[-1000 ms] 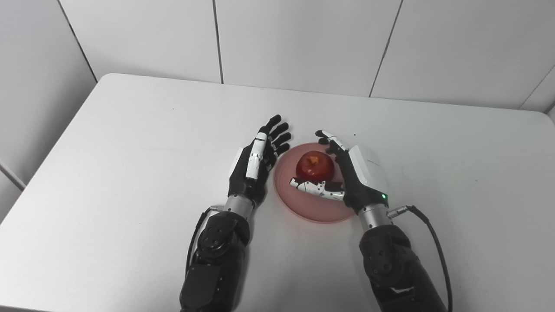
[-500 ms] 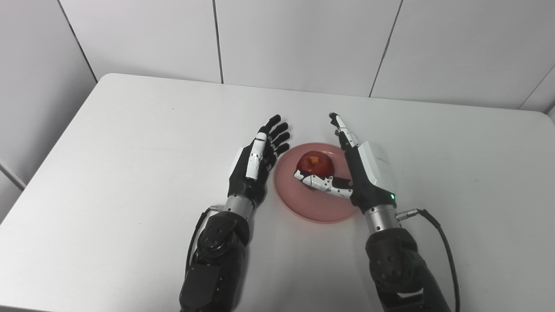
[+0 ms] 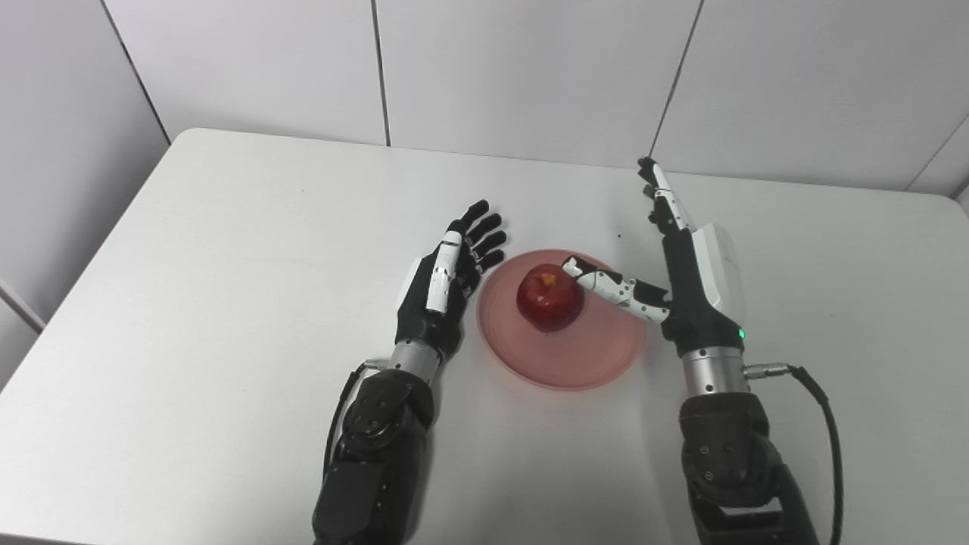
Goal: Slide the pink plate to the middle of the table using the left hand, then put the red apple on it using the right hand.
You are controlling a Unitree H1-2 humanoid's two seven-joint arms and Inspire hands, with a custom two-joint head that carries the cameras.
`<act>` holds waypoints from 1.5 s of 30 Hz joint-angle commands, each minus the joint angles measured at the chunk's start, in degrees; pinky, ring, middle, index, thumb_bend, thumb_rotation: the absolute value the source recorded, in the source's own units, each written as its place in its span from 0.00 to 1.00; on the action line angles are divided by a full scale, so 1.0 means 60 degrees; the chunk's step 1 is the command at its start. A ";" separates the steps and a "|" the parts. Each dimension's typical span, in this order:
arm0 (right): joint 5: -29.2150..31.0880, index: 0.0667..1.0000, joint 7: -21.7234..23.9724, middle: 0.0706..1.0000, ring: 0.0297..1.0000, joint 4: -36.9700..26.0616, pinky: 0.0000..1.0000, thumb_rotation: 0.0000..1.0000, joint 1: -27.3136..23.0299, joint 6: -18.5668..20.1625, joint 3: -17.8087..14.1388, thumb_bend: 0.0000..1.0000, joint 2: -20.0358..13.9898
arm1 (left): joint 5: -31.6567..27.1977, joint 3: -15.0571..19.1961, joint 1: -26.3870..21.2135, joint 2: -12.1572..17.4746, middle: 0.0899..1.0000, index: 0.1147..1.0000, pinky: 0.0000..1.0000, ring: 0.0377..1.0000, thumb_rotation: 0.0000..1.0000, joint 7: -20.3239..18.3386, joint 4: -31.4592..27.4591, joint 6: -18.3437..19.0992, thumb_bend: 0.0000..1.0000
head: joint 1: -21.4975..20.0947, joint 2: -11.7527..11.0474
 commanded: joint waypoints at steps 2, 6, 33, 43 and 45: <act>0.0076 0.94 -0.0296 0.91 0.89 -0.0442 0.81 0.80 -0.0076 -0.0282 -0.0310 1.00 0.0057 | 0.0012 0.0097 0.0257 0.0125 0.87 0.85 0.86 0.86 1.00 0.0121 0.0353 0.0316 0.37 | -0.0003 -0.0012; 0.0223 0.93 -0.0356 0.89 0.86 -0.0485 0.78 0.97 0.0075 -0.0228 -0.0659 0.99 0.0050 | 0.0016 0.0090 0.0265 0.0154 0.87 0.85 0.87 0.86 1.00 0.0112 0.0334 0.0334 0.36 | -0.0035 -0.0070; 0.3964 0.88 -0.0308 0.87 0.87 0.1613 0.83 1.00 0.0785 -0.1446 -0.1710 0.53 0.0848 | -0.0040 0.0153 0.0311 0.0418 0.88 0.86 0.87 0.87 1.00 -0.0040 0.0322 0.0375 0.36 | -0.0046 -0.0267; 0.4555 0.89 -0.0266 0.88 0.88 0.1780 0.88 1.00 0.0705 -0.1164 -0.1837 0.31 0.0937 | -0.0032 0.0221 0.0343 0.0436 0.88 0.87 0.87 0.87 1.00 -0.0049 0.0273 0.0406 0.36 | -0.0024 -0.0260; 0.4575 0.89 -0.0247 0.89 0.88 0.1792 0.88 1.00 0.0697 -0.1162 -0.1824 0.29 0.0926 | -0.0038 0.0241 0.0342 0.0429 0.88 0.86 0.87 0.87 1.00 -0.0042 0.0275 0.0394 0.35 | -0.0011 -0.0263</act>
